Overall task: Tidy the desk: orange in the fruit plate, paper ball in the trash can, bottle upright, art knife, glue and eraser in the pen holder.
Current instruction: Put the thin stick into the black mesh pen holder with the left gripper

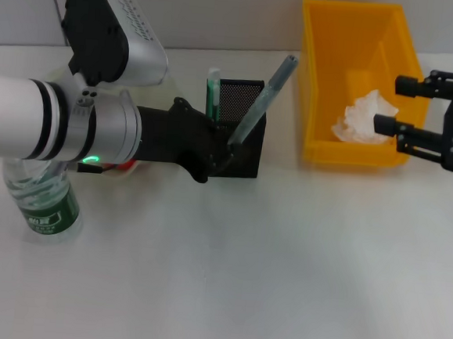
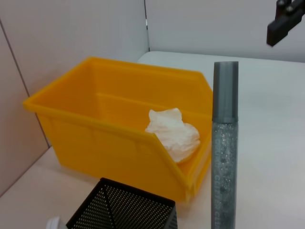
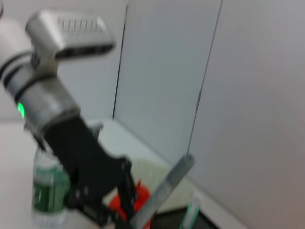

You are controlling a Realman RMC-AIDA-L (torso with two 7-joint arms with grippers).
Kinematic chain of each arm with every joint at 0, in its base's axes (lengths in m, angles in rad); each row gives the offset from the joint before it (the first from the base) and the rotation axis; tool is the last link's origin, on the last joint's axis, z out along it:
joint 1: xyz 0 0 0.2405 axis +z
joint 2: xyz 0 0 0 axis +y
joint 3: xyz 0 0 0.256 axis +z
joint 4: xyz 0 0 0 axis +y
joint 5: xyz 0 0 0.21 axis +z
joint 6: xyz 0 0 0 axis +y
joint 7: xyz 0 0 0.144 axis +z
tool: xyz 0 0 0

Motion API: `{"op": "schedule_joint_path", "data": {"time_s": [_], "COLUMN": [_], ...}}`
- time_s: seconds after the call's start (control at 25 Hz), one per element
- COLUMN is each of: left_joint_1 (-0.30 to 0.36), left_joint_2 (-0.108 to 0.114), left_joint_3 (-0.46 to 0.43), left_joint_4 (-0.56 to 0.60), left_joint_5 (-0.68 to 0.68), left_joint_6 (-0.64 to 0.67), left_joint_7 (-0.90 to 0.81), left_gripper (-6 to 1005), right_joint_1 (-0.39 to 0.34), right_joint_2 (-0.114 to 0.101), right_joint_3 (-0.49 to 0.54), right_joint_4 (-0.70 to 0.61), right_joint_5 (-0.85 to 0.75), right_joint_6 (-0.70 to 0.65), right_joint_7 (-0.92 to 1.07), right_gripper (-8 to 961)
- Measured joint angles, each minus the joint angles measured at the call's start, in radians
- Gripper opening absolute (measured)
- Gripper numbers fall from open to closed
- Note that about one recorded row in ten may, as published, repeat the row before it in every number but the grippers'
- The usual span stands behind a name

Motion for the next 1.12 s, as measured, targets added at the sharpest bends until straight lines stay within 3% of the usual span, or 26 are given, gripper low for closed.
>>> {"op": "schedule_joint_path", "data": {"time_s": [0.4,1.12], "left_joint_1": [0.004,0.006], "left_joint_2": [-0.001,0.003], "left_joint_3": [0.0,0.003], "left_joint_4": [-0.006,0.003], "left_joint_5": [-0.014,-0.026], "left_joint_6": [-0.019,-0.019], "left_joint_7": [0.0,0.004], "left_gripper": [162,162], "right_joint_1": [0.002,-0.009], "right_joint_2": [-0.002,-0.001], "right_joint_3": [0.034,0.029], "right_joint_4": [0.115,0.143], "right_joint_5": [0.109,0.144], "right_joint_6": [-0.018,-0.046], "right_joint_7": [-0.065,-0.076], "right_gripper": [575,576]}}
